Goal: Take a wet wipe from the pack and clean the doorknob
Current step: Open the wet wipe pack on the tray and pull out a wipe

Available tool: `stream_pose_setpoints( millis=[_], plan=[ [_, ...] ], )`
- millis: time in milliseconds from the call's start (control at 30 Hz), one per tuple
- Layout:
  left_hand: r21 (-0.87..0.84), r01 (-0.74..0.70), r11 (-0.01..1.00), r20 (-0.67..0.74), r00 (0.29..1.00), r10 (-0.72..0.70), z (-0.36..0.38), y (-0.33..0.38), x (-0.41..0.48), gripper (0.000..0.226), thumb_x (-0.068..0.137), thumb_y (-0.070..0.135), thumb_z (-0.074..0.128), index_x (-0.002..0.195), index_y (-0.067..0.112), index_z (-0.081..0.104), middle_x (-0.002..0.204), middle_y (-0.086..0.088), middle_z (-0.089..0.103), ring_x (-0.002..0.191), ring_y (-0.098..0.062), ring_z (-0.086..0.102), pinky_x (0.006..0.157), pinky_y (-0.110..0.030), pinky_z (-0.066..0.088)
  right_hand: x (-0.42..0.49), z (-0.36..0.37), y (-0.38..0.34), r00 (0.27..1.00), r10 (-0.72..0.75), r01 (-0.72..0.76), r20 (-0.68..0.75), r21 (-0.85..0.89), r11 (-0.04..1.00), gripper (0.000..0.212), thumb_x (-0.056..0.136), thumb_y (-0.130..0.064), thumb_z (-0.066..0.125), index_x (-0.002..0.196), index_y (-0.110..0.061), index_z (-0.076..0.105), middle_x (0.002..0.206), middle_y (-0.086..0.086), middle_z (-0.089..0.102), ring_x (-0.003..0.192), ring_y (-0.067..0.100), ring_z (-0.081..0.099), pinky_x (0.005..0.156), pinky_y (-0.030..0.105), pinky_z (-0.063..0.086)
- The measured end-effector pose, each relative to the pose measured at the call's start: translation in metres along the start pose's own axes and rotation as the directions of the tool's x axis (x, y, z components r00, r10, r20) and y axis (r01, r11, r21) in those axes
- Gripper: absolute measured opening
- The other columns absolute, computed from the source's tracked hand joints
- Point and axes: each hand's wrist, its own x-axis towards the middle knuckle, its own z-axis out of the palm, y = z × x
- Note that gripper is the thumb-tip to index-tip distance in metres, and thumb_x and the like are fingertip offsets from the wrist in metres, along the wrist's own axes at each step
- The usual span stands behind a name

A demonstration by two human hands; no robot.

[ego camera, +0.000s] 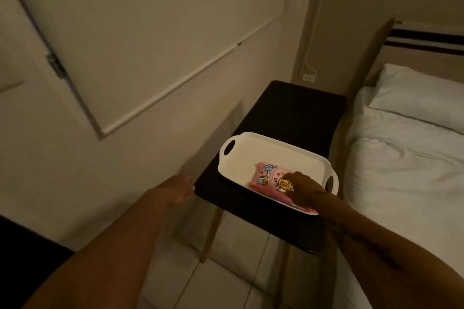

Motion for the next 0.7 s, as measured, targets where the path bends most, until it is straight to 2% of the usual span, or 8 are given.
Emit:
stream_pose_setpoints(
  millis=[67, 233, 400, 500, 567, 700],
  plan=[
    [-0.032, -0.017, 0.999, 0.003, 1.000, 0.017, 0.009, 0.012, 0.019, 0.046, 0.100, 0.022, 0.036, 0.142, 0.005, 0.030, 0.149, -0.016, 0.033, 0.135, -0.031, 0.036, 0.109, -0.036, 0.033, 0.007, 0.003, 0.018, 1.000, 0.013, -0.013, 0.002, 0.048, 0.999, 0.051, 0.088, -0.021, 0.056, 0.134, -0.012, 0.037, 0.136, 0.014, 0.044, 0.121, 0.029, 0.043, 0.103, 0.038, 0.037],
    [0.014, -0.067, 0.998, 0.017, 0.998, 0.066, 0.032, 0.048, 0.059, 0.046, 0.099, 0.023, 0.038, 0.142, 0.009, 0.031, 0.150, -0.013, 0.033, 0.136, -0.028, 0.034, 0.112, -0.037, 0.032, 0.029, 0.015, 0.052, 1.000, 0.027, -0.027, 0.002, 0.151, 0.988, 0.046, 0.088, -0.019, 0.055, 0.131, -0.017, 0.040, 0.137, 0.011, 0.042, 0.121, 0.027, 0.041, 0.102, 0.040, 0.038],
    [0.065, -0.241, 0.968, 0.012, 0.970, 0.241, 0.049, 0.087, 0.090, 0.040, 0.097, 0.020, 0.040, 0.136, 0.012, 0.039, 0.145, -0.007, 0.040, 0.130, -0.025, 0.041, 0.106, -0.033, 0.035, 0.044, 0.025, 0.063, 0.999, -0.017, 0.024, -0.032, 0.218, 0.976, 0.050, 0.087, -0.022, 0.057, 0.132, -0.016, 0.038, 0.140, 0.009, 0.038, 0.124, 0.025, 0.038, 0.103, 0.037, 0.037],
    [0.138, -0.373, 0.918, 0.069, 0.928, 0.367, 0.057, 0.113, 0.110, 0.037, 0.096, 0.015, 0.039, 0.134, 0.011, 0.040, 0.143, -0.009, 0.041, 0.128, -0.026, 0.042, 0.106, -0.037, 0.037, 0.048, 0.037, 0.066, 0.999, 0.006, 0.008, -0.049, 0.274, 0.962, 0.055, 0.086, -0.024, 0.059, 0.135, -0.015, 0.035, 0.143, 0.008, 0.034, 0.127, 0.024, 0.035, 0.105, 0.035, 0.034],
    [0.211, -0.457, 0.864, 0.120, 0.890, 0.441, 0.062, 0.129, 0.128, 0.042, 0.095, 0.012, 0.039, 0.137, 0.012, 0.037, 0.150, -0.011, 0.034, 0.136, -0.027, 0.034, 0.111, -0.040, 0.032, 0.049, 0.046, 0.068, 0.995, 0.034, -0.006, -0.090, 0.302, 0.953, 0.058, 0.085, -0.026, 0.060, 0.136, -0.014, 0.034, 0.144, 0.009, 0.032, 0.129, 0.024, 0.032, 0.106, 0.032, 0.030],
    [0.281, -0.604, 0.746, 0.232, 0.797, 0.557, 0.075, 0.150, 0.153, 0.053, 0.096, 0.015, 0.041, 0.145, 0.016, 0.022, 0.159, -0.005, 0.008, 0.147, -0.022, 0.004, 0.120, -0.041, 0.010, 0.050, 0.055, 0.069, 0.986, 0.101, -0.053, -0.130, 0.328, 0.943, 0.062, 0.083, -0.027, 0.063, 0.137, -0.015, 0.033, 0.146, 0.008, 0.029, 0.132, 0.026, 0.030, 0.106, 0.029, 0.028]
  ],
)
